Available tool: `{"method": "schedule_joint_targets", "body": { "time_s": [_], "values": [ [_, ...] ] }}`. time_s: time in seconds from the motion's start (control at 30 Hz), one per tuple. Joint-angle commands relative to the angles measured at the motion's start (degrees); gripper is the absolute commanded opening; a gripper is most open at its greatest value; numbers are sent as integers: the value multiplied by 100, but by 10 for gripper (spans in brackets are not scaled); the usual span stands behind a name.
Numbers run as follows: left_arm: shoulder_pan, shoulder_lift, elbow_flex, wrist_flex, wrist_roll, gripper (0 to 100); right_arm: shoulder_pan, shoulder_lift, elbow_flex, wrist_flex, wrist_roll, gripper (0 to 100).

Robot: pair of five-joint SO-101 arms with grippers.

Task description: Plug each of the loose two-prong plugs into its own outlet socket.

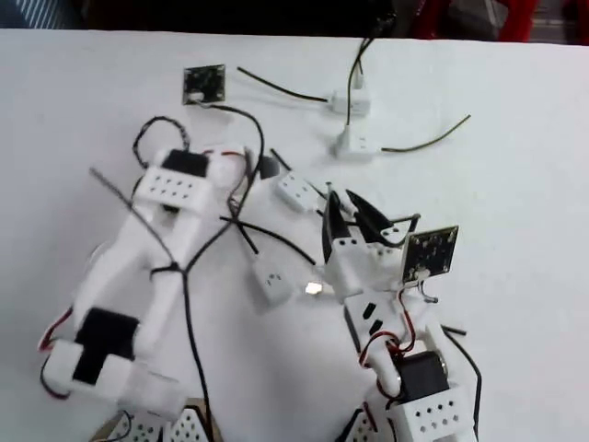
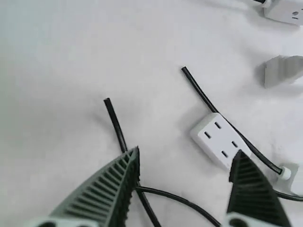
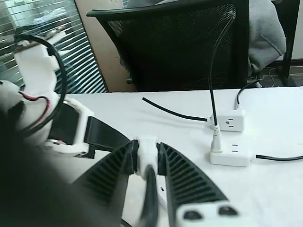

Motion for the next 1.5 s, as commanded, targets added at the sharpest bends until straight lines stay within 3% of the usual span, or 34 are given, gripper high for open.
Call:
{"method": "schedule_joint_targets", "body": {
  "time_s": [0.0,0.23,0.7,0.87,0.93,1.07,1.13,1.3,1.47],
  "values": [
    [347,585,-765,-18,607,305,75,-75,-105,-163,-9,16],
    [936,1402,-1284,-35,1495,305,84,-84,-105,-163,0,16],
    [1024,3319,-2690,44,1530,305,286,-84,-167,-154,0,16],
    [1024,3327,-2866,615,1459,265,303,-84,-167,-154,0,16],
    [1024,3327,-2866,730,1011,190,303,-84,-167,-154,0,16],
    [892,3327,-2866,712,-791,14,312,-92,-167,-154,0,16],
    [866,3327,-2866,756,-1415,44,312,-92,-167,-154,0,16],
    [681,3292,-2866,905,-2171,34,312,-110,-167,-154,0,16],
    [752,2879,-2813,1143,-4237,37,312,-119,-167,-154,0,16]
  ]
}}
